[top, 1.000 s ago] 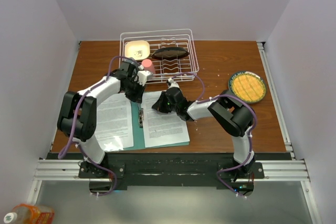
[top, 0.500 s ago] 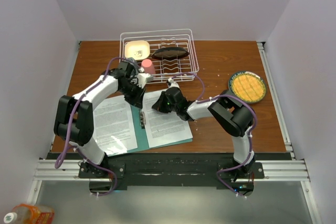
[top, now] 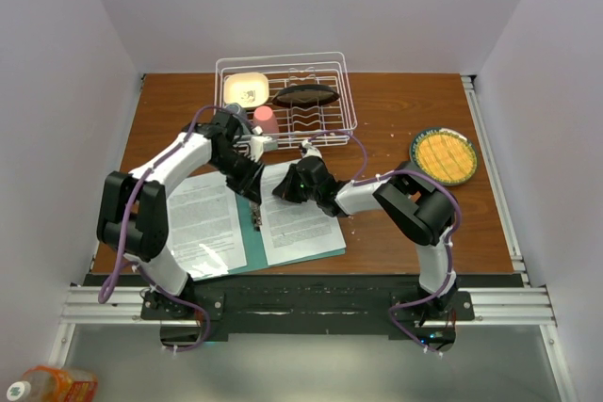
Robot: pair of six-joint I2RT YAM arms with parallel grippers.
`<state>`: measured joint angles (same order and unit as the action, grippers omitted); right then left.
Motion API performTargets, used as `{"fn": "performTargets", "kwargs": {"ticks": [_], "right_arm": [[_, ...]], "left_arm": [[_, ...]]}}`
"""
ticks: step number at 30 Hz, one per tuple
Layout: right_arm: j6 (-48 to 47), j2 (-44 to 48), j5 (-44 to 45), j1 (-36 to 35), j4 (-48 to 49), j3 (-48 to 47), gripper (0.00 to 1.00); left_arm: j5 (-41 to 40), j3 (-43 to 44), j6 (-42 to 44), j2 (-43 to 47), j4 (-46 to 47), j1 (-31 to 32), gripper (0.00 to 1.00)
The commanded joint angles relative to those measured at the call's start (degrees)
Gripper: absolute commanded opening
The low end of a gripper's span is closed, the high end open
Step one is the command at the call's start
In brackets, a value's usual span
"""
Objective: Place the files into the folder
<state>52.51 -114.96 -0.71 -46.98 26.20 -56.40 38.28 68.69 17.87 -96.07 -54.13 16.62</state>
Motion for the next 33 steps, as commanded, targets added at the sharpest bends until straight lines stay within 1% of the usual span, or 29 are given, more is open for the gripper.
{"fn": "performTargets", "kwargs": {"ticks": [1,2,3,5,6,7,8,9,10,11,12,15,21,25,28,31,33], "right_arm": [[-2.2,-2.8,4.4,-0.3,-14.1,2.8,0.0],[-2.2,-2.5,4.5,-0.3,-13.8,3.0,0.0],[-2.2,-2.2,4.5,-0.3,-12.8,3.4,0.0],[-2.2,-1.2,4.1,-0.3,-11.4,4.5,0.0],[-2.2,-1.0,3.8,-0.3,-9.8,4.9,0.0],[-2.3,-0.7,3.2,-0.4,-8.9,5.6,0.0],[-2.6,-0.1,2.9,-0.3,-7.1,6.0,0.0],[-2.8,0.3,2.7,-0.3,-6.3,6.5,0.0],[-2.8,0.5,2.4,-0.3,-5.7,7.1,0.0],[-3.2,0.8,2.1,-0.3,-5.1,7.4,0.0],[-3.4,1.5,1.9,-0.3,-3.6,7.7,0.0],[-4.0,1.9,1.6,-0.3,-1.9,8.8,0.0],[-3.6,1.8,1.9,-0.4,-0.3,9.6,0.0],[-2.9,0.5,2.3,-0.6,-0.7,8.9,0.0],[-2.8,0.6,2.6,-0.9,-0.8,8.8,0.0],[-2.9,1.0,2.7,-0.8,-0.5,8.8,0.0],[-3.0,1.1,2.6,-0.8,-0.2,8.9,0.0]], "left_arm": [[-0.1,4.5,0.9,0.3,0.2,-0.1,0.32],[-1.7,4.8,0.1,0.7,1.4,-0.2,0.38],[-5.5,5.1,-0.1,0.8,4.2,-0.2,0.41],[-9.9,5.1,-1.0,0.8,7.6,-0.2,0.47],[-14.0,4.9,-1.1,0.5,11.4,-0.2,0.48],[-15.3,4.4,-1.3,-0.7,13.0,-0.2,0.48],[-17.7,4.4,-0.9,-1.5,15.1,-0.2,0.36],[-18.4,4.2,-1.0,-2.4,16.0,-0.2,0.19],[-18.8,4.6,-1.3,-4.9,16.2,-0.2,0.11],[-18.4,4.8,-0.8,-6.2,16.2,-0.2,0.05],[-17.7,5.1,-0.6,-7.4,15.8,-0.2,0.03],[-16.4,3.6,-0.8,-9.0,19.0,-0.1,0.02],[-14.3,0.9,-1.0,-7.2,22.9,-0.1,0.08],[-13.1,-0.2,-0.6,-7.4,23.8,-0.1,0.09],[-10.8,-1.6,-0.4,-7.5,24.7,0.6,0.09],[-11.2,-2.9,0.2,-7.6,25.6,1.7,0.07],[-13.1,-3.6,0.2,-7.7,26.3,2.2,0.05]]}}
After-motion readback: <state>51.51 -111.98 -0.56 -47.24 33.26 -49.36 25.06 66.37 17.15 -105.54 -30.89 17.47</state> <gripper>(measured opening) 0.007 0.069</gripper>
